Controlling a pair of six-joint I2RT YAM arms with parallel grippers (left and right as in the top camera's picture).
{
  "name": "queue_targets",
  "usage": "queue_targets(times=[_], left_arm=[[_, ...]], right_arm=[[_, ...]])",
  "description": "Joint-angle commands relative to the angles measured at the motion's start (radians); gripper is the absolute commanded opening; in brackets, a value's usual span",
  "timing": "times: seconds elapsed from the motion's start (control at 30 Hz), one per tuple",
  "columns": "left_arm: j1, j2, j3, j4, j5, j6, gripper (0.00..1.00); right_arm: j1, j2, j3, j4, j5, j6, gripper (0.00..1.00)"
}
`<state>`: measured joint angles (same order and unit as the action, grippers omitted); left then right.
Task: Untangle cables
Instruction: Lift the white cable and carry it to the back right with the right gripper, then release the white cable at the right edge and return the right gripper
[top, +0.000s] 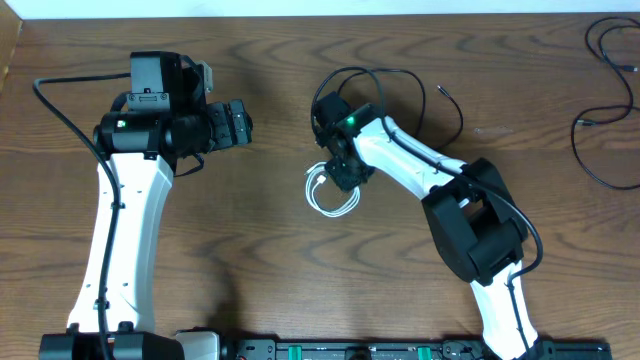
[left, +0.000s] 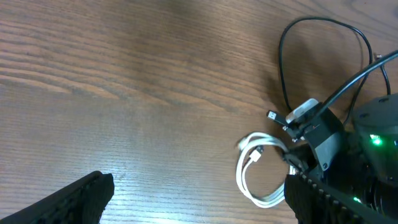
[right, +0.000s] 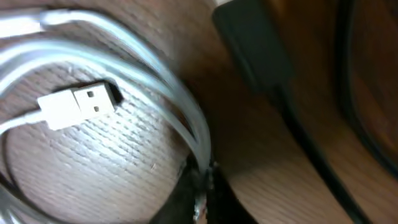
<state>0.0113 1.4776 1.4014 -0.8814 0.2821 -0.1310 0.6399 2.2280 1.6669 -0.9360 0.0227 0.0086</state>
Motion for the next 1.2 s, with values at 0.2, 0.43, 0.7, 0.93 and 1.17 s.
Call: queue_targets(times=[0.2, 0.43, 0.7, 0.93, 1.17], left_arm=[[0.005, 0.006, 0.01, 0.002, -0.007, -0.002, 0.92], [0.005, 0.006, 0.01, 0.001, -0.007, -0.002, 0.92], [0.005, 0.006, 0.01, 0.002, -0.007, -0.002, 0.92], [0.005, 0.006, 0.01, 0.002, -0.007, -0.002, 0.92], [0.005, 0.006, 0.01, 0.002, -0.007, -0.002, 0.92]], right_arm=[[-0.01, 0.012, 0.089, -0.189, -0.364, -0.058, 0.01], [-0.145, -0.182, 0.185, -0.301, -0.725, -0.22, 0.01], [-0.399, -0.43, 0.185, -0.298, -0.8, -0.201, 0.01], [-0.769, -0.544, 0.185, -0.224, -0.78, -0.079, 0.01], [-1.093, -0.528, 0.185, -0.19, -0.56, 0.031, 0.01]])
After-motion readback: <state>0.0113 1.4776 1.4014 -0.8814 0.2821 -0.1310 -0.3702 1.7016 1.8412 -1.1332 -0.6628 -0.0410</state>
